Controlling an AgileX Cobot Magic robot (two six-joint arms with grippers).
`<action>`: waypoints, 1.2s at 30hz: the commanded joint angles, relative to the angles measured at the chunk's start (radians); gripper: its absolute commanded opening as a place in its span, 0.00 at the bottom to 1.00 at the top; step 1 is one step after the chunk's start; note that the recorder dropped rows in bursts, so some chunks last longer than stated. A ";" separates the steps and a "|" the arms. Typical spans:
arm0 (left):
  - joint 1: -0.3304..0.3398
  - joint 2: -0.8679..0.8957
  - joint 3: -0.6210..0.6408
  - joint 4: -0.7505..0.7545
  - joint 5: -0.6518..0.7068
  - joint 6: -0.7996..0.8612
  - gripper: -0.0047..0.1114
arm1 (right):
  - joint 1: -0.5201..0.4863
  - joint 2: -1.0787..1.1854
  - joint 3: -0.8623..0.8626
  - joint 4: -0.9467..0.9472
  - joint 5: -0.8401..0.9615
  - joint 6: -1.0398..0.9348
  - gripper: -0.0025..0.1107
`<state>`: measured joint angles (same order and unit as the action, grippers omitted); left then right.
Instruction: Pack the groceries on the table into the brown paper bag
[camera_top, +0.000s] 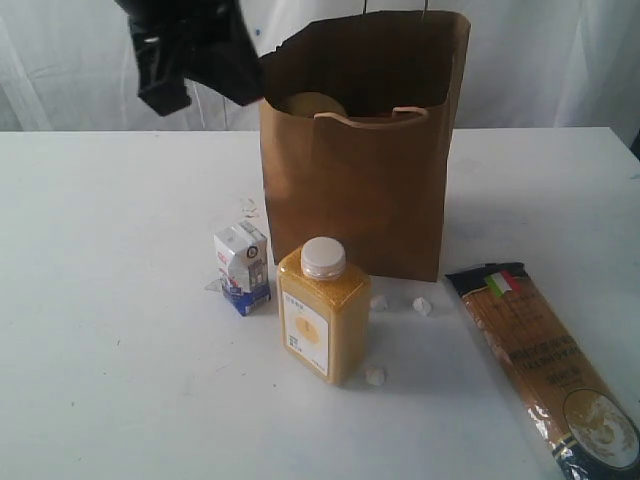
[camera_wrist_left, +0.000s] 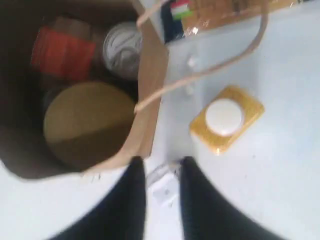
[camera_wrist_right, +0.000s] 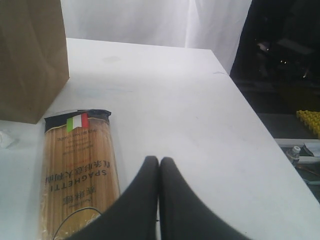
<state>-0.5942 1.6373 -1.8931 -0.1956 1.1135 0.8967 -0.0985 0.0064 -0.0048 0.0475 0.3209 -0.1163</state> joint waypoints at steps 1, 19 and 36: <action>0.004 -0.069 -0.004 0.232 0.108 -0.262 0.05 | -0.001 -0.006 0.005 0.001 -0.008 0.000 0.02; 0.564 -0.671 0.940 0.549 -0.577 -1.063 0.04 | -0.001 -0.006 0.005 0.001 -0.008 0.000 0.02; 0.609 -1.433 1.396 0.544 -0.926 -1.158 0.04 | -0.001 -0.006 0.005 -0.103 -0.085 -0.115 0.02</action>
<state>0.0224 0.2374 -0.5244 0.3532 0.2056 -0.2473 -0.0985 0.0064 -0.0048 -0.0391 0.2999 -0.2168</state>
